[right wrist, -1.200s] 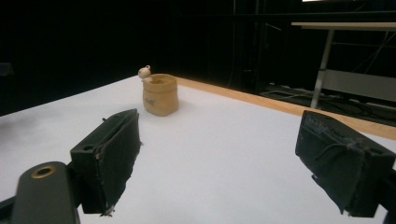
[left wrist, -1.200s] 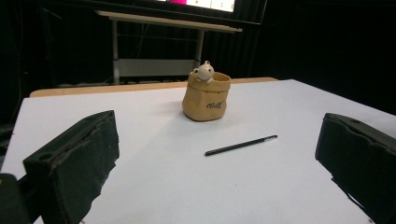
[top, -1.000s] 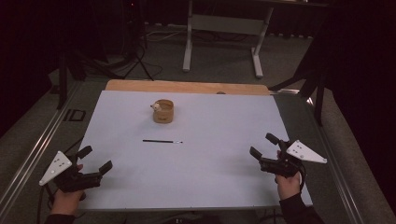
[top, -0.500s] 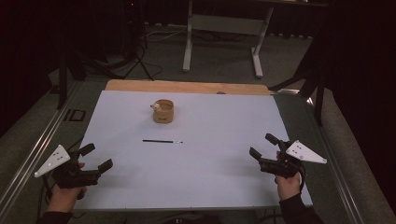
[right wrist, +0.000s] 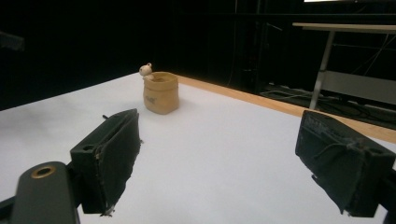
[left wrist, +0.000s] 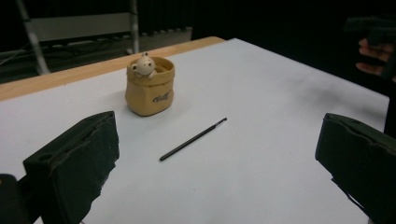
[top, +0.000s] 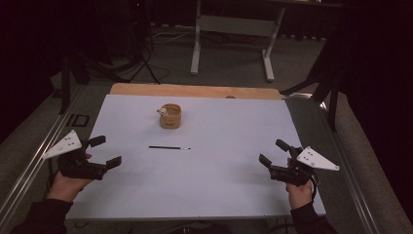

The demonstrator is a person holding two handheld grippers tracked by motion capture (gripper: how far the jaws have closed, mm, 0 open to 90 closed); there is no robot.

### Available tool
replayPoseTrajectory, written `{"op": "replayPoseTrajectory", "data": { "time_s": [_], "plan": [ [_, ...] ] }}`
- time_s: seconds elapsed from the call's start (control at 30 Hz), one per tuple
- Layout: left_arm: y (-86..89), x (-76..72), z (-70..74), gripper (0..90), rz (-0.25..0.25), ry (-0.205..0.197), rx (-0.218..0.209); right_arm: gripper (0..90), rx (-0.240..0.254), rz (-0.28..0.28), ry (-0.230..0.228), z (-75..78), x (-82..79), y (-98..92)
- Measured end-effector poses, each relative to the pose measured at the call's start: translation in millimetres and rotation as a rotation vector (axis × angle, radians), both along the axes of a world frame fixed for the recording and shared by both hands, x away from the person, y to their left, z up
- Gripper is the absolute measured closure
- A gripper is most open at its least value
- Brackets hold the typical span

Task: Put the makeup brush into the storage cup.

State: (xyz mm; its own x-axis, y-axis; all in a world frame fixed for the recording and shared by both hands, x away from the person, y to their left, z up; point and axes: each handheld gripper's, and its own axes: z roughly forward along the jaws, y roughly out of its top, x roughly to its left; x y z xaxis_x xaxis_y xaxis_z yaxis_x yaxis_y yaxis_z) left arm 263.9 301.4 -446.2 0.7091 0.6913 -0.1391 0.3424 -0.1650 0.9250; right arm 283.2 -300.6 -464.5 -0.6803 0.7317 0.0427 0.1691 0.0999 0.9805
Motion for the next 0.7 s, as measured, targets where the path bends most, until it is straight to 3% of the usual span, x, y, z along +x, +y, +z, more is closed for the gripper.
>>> {"op": "replayPoseTrajectory", "data": {
  "time_s": [0.43,0.53,0.63,0.7],
  "plan": [
    [-27.6,42.7,23.3,0.4,-0.161,0.025,0.240,13.7,-0.004,0.012,-0.002,0.4,0.4,1.2],
    [-31.9,47.0,24.8,0.4,-0.182,0.029,0.258,13.7,-0.005,0.015,0.003,-0.1,0.6,1.8],
    [-41.7,56.4,24.8,0.4,-0.207,0.035,0.313,13.7,-0.011,0.019,0.002,-0.5,0.6,3.1],
    [-45.7,60.3,24.2,0.4,-0.231,0.049,0.320,13.7,-0.011,0.022,0.002,-0.6,0.5,3.4]
  ]
}}
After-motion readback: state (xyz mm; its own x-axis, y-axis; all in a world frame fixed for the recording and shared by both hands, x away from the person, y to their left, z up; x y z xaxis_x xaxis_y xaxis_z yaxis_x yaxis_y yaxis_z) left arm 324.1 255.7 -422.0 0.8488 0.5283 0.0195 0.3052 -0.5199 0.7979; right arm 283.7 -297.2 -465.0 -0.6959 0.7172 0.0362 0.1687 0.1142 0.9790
